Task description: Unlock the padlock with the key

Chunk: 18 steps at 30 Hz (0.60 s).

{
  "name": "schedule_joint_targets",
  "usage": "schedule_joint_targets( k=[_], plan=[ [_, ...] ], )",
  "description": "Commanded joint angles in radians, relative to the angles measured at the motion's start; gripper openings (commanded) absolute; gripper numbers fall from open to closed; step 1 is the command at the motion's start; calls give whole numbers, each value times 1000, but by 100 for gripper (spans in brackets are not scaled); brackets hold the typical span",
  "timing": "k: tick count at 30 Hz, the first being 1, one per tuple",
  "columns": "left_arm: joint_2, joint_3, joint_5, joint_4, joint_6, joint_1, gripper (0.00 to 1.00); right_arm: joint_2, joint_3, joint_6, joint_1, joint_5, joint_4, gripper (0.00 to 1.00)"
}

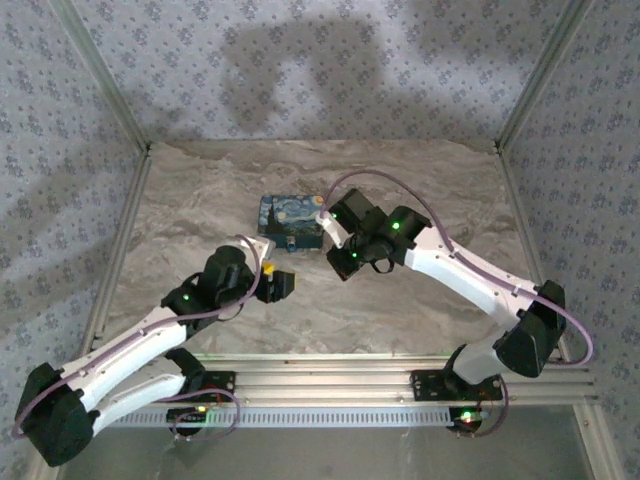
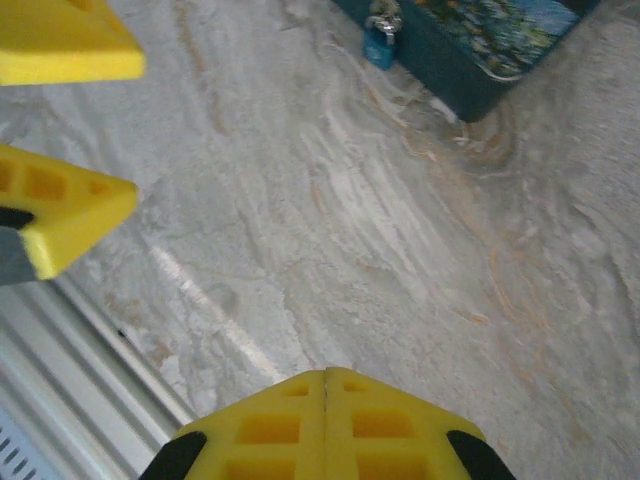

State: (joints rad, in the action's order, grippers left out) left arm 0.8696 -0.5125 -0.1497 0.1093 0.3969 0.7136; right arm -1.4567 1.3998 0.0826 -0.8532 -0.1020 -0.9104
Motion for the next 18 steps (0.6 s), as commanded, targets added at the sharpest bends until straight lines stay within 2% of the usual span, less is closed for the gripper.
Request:
schedule_joint_targets(
  k=[1,3,6,9,11,13,18],
  plan=[
    [-62,-3,-154,-44,-33,-7,74,-3,38,-80,-1,-155,28,0],
    [-69,-3,-296,-83,4,-45,74,-3,35,-90,4,-228,69,0],
    [-52,4,-489,-182,89,-120,62,-11,23,-88,12,-329,145,0],
    [-76,13,-550,-235,109,-126,50,-32,21,-70,26,-441,209,0],
    [-99,22,-566,-256,112,-130,46,-45,21,-52,39,-504,248,0],
    [-120,36,-582,-291,127,-140,59,-56,21,-44,50,-557,270,0],
    [-129,85,-635,-412,190,-198,59,-47,15,-20,76,-616,304,0]
  ],
)
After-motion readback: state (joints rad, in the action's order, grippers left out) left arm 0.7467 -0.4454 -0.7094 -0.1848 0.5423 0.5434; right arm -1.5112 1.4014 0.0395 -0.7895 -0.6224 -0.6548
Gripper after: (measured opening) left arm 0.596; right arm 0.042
